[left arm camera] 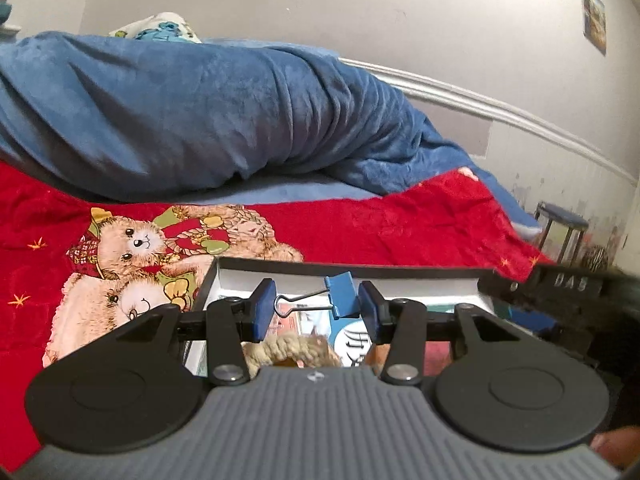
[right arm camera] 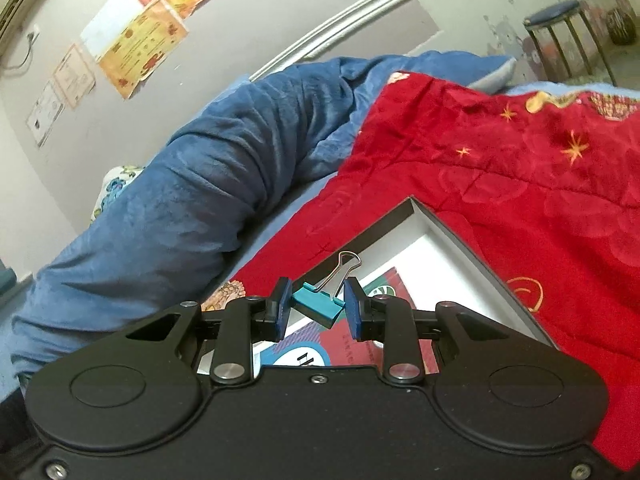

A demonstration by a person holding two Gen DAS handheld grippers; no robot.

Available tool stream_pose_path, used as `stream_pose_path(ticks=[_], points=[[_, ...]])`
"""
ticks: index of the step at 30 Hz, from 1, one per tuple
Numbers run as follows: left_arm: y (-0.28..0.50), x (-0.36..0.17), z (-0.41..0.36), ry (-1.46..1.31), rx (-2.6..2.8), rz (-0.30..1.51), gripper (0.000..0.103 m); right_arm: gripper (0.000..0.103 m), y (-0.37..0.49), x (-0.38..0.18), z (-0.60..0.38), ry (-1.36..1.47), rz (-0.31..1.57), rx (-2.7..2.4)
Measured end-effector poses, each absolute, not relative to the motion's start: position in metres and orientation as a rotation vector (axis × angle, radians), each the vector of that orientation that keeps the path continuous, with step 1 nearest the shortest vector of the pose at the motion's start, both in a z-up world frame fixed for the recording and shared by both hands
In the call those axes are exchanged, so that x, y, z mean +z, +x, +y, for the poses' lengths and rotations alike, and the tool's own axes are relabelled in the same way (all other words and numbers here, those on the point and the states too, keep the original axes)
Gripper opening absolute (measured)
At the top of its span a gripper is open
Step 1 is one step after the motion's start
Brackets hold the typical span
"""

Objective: Organize objects
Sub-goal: 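Lower both clips into the box and open both tools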

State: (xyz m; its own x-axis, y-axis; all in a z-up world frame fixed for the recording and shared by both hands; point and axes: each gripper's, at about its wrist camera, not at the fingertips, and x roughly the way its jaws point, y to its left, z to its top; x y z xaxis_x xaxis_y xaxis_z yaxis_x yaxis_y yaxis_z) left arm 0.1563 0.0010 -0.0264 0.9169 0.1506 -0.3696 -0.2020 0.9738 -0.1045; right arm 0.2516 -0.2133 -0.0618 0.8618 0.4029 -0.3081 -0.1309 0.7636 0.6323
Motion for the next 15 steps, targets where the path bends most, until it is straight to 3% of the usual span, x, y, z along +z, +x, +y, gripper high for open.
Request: stream_pose_path(ticks=[15], points=[[0.1620,-0.0312,0.0012,-0.142,0.184,0.363,0.051,0.028,0.2495,-0.0627,-0.2103,0.634,0.482,0.312]])
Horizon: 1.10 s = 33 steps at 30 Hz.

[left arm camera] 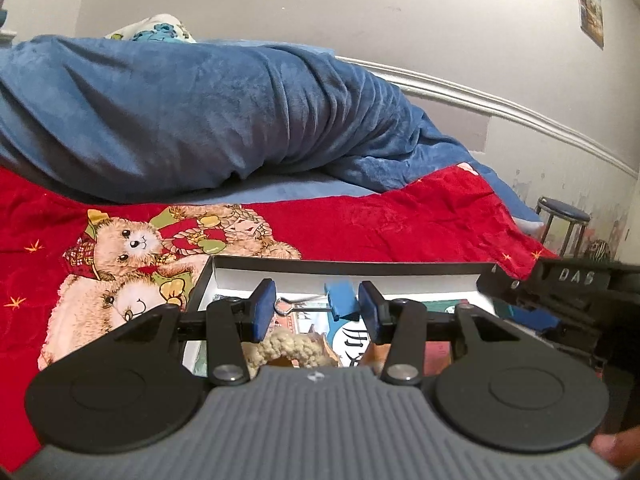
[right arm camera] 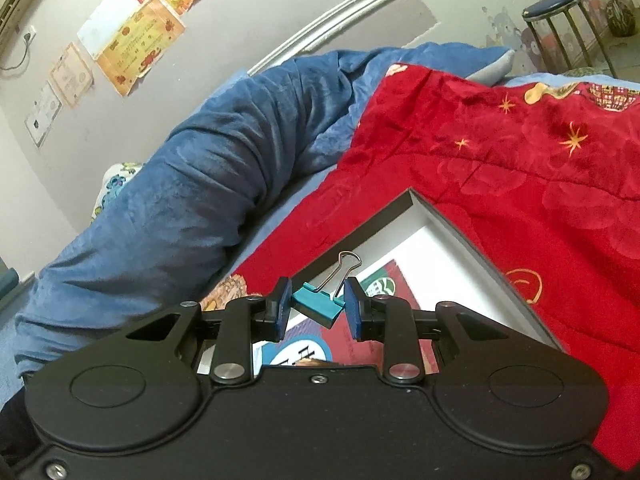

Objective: Organize objects

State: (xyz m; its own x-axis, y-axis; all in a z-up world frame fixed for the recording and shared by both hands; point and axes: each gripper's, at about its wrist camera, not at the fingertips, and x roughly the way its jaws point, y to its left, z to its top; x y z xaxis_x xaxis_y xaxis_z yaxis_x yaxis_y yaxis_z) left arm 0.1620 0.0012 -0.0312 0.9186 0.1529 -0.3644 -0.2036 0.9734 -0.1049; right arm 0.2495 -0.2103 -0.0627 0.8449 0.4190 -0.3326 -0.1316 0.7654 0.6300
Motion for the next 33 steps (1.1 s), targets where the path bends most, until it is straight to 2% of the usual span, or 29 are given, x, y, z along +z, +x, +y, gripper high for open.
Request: stream_pose_path(ticks=[4,6,7,8,10,12,13,14,16,17,25,33], points=[[0.161,-0.032,-0.002,-0.107,0.191,0.353,0.052,0.029,0.250,-0.065,-0.209,0.643,0.491,0.316],[0.162,-0.033,-0.004,-0.100,0.197,0.354,0.066,0.031,0.249,-0.065,-0.209,0.645,0.488,0.318],[0.161,-0.032,-0.005,-0.095,0.206,0.355,0.069,0.036,0.248,-0.065,-0.209,0.645,0.481,0.324],[0.160,-0.032,-0.007,-0.087,0.207,0.353,0.071,0.046,0.247,-0.064,-0.209,0.647,0.475,0.330],[0.155,-0.030,-0.010,-0.062,0.205,0.340,0.082,0.056,0.242,-0.061,-0.211,0.660,0.441,0.356],[0.143,-0.027,-0.013,-0.020,0.209,0.287,0.085,0.072,0.237,-0.056,-0.214,0.684,0.411,0.395],[0.134,-0.025,-0.015,0.001,0.217,0.257,0.089,0.086,0.234,-0.052,-0.217,0.697,0.390,0.422],[0.124,-0.023,-0.016,0.019,0.225,0.237,0.091,0.093,0.228,-0.047,-0.219,0.710,0.356,0.449],[0.106,-0.017,-0.015,0.030,0.238,0.224,0.098,0.096,0.213,-0.036,-0.223,0.708,0.315,0.478],[0.099,-0.014,-0.014,0.022,0.243,0.233,0.102,0.101,0.204,-0.030,-0.224,0.691,0.302,0.492],[0.026,-0.006,-0.019,-0.051,0.231,0.305,0.103,0.103,0.108,0.012,-0.193,0.221,0.300,0.470],[-0.011,-0.028,-0.041,0.030,0.242,0.461,0.103,0.103,0.042,-0.008,-0.183,0.141,0.437,0.346]])
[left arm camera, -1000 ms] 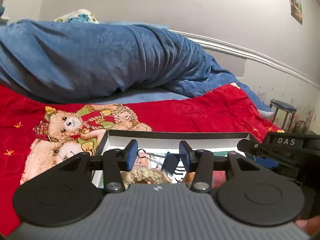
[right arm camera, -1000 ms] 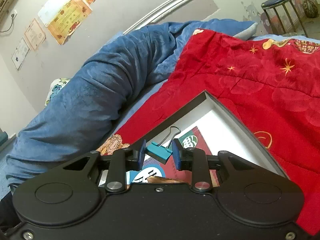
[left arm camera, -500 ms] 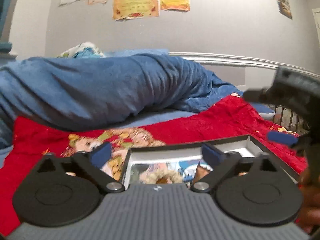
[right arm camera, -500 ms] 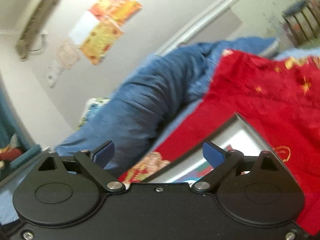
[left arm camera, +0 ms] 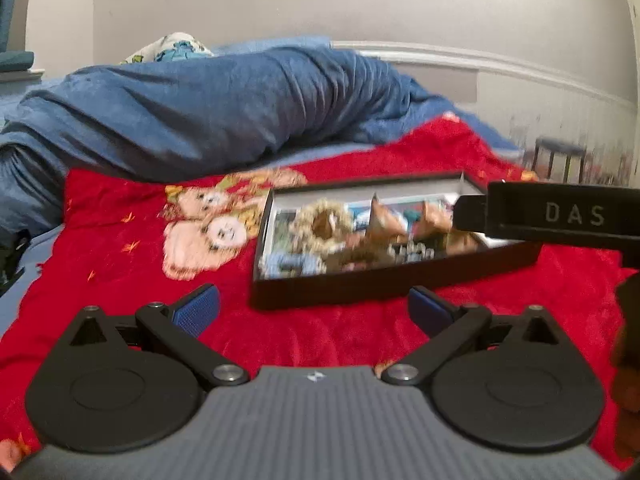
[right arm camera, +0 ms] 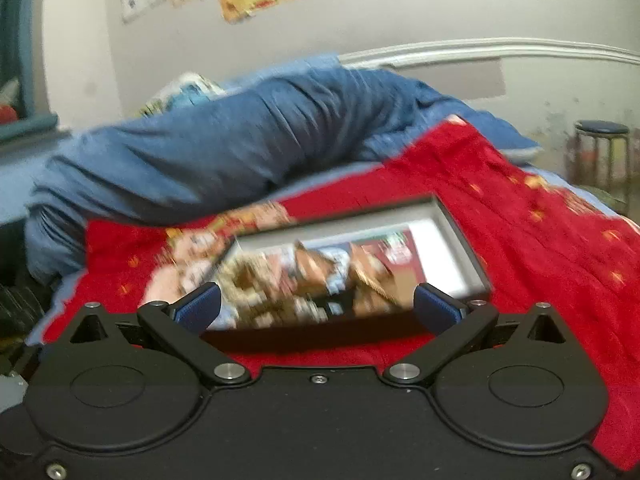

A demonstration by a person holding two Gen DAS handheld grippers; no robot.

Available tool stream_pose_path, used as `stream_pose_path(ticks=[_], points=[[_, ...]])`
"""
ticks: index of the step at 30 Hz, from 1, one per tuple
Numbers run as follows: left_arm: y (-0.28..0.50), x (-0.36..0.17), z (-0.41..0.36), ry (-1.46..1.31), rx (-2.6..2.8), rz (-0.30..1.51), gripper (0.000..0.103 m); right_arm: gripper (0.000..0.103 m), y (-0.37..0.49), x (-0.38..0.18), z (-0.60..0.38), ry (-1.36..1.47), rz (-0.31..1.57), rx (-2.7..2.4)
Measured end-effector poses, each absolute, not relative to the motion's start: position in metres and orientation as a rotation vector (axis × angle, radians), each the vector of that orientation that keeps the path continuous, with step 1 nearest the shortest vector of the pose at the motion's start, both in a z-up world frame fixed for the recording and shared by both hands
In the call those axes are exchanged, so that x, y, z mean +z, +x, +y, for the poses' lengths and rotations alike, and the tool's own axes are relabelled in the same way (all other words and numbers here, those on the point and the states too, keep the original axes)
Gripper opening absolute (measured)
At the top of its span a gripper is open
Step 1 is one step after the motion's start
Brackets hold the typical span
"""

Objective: Organize objects

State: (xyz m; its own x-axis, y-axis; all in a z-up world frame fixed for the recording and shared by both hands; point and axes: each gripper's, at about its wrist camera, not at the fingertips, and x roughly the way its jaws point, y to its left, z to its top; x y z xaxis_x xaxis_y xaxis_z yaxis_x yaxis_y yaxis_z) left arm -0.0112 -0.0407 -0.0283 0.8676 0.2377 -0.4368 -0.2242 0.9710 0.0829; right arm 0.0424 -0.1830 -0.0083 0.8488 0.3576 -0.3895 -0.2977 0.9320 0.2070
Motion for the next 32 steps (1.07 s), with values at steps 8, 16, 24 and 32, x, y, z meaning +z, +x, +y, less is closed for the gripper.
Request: stream_pose_path(ticks=[8,16,24,32], points=[[-0.021,-0.032,-0.043,0.042,0.238,0.480,0.103,0.103,0.028,-0.014,-0.187,0.101,0.454,0.206],[-0.018,-0.035,-0.043,0.039,0.242,0.504,0.103,0.103,0.028,-0.023,-0.173,-0.008,0.487,0.118],[-0.010,-0.039,-0.042,0.016,0.225,0.556,0.103,0.103,0.034,-0.032,-0.170,-0.032,0.517,0.092],[-0.006,-0.052,-0.037,0.016,0.218,0.643,0.103,0.103,0.036,-0.033,-0.173,-0.014,0.611,0.031]])
